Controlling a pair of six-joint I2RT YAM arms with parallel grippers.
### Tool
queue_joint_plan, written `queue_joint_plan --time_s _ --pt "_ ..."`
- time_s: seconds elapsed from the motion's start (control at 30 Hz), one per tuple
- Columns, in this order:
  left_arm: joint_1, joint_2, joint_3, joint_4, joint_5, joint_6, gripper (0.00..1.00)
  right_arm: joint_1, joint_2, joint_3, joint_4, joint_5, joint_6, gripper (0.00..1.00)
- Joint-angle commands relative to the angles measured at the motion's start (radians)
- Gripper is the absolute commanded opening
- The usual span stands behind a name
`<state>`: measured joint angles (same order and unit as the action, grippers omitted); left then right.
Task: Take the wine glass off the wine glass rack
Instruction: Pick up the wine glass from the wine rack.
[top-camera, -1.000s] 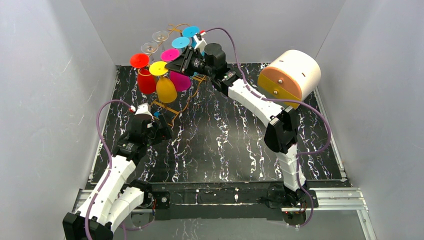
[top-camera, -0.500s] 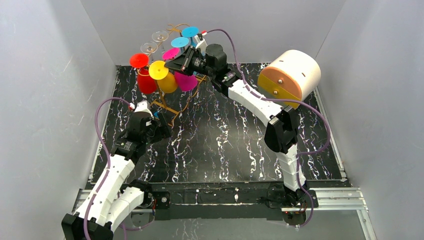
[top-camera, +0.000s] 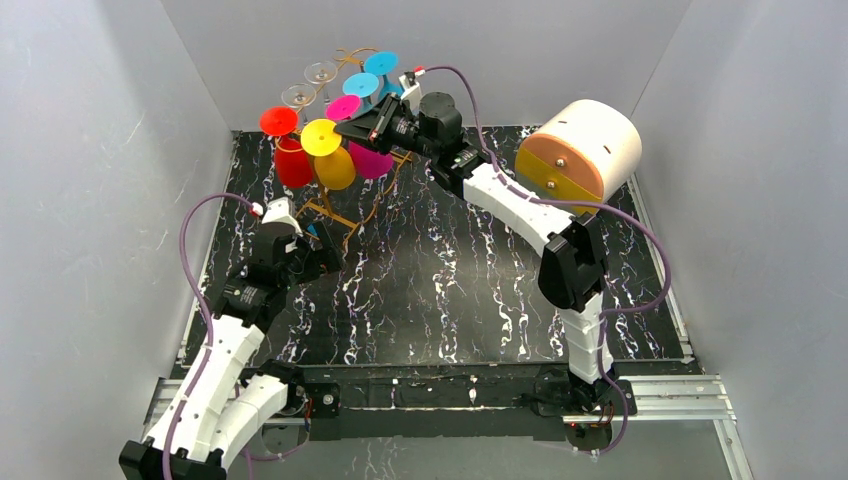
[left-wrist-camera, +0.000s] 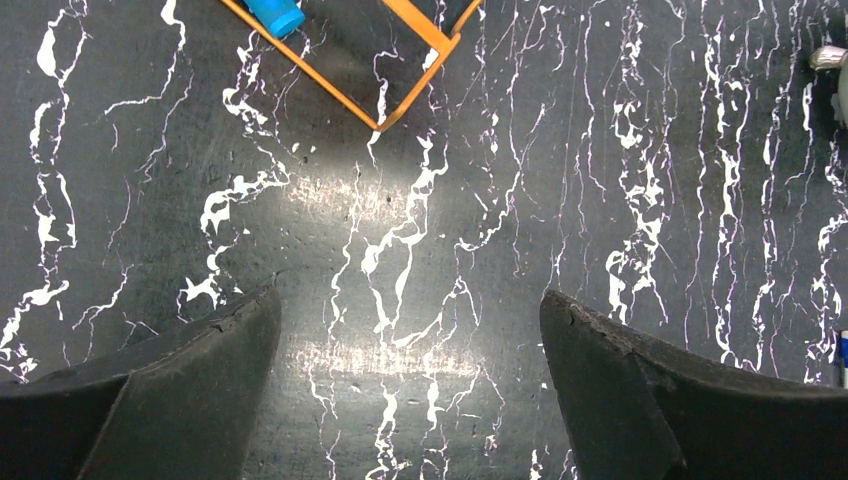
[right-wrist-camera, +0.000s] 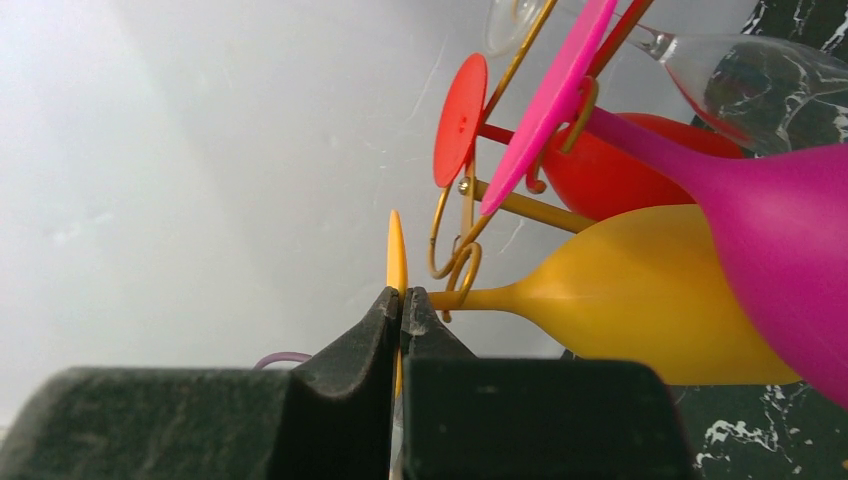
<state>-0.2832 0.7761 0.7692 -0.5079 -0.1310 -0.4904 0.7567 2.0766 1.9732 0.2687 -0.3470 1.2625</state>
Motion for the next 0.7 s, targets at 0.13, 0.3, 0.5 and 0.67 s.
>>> queue_joint_plan --time_s 0.13,0.3,0.5,0.67 --pt "0.002 -0.053 0.047 -0.029 -0.012 0.035 0.98 0.006 -0.090 -0.051 0.101 -0.037 0.083 0.01" --pt "0.002 -0.072 0.058 -0.039 -0.021 0.045 0.98 0.006 -0.124 -0.114 0.123 -0.016 0.091 0.01" --pt "0.002 -0.073 0.068 -0.045 -0.015 0.054 0.98 0.006 -0.136 -0.151 0.157 -0.006 0.113 0.01" --pt "0.002 -0.074 0.070 -0.046 -0.013 0.053 0.98 0.006 -0.129 -0.151 0.170 0.020 0.132 0.01"
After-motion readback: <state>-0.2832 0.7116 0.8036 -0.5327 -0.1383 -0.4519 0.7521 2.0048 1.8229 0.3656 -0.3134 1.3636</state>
